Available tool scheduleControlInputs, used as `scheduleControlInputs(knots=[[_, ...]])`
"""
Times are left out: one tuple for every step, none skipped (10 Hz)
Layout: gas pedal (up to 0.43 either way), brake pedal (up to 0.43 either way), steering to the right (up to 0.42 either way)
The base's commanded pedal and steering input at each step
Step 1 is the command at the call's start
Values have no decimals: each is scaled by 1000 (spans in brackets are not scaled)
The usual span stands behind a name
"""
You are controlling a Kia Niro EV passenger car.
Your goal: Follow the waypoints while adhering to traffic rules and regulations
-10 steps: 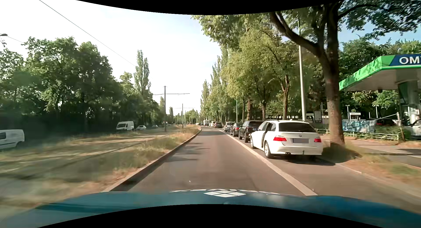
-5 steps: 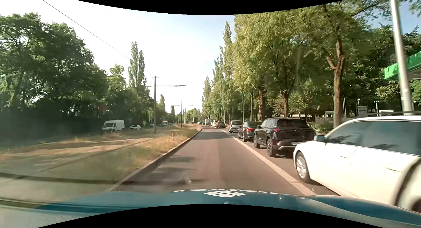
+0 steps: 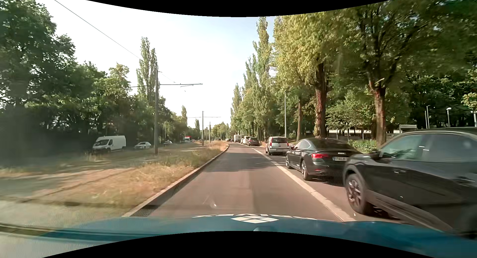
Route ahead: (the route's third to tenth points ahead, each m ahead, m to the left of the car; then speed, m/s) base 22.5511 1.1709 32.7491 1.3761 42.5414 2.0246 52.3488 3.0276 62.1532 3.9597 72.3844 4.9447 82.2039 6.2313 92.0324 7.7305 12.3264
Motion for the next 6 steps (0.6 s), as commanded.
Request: scheduleControlInputs(knots=[[169,0,-13],[169,0,-14],[169,0,-14],[169,0,-14],[169,0,-14],[169,0,-13]])
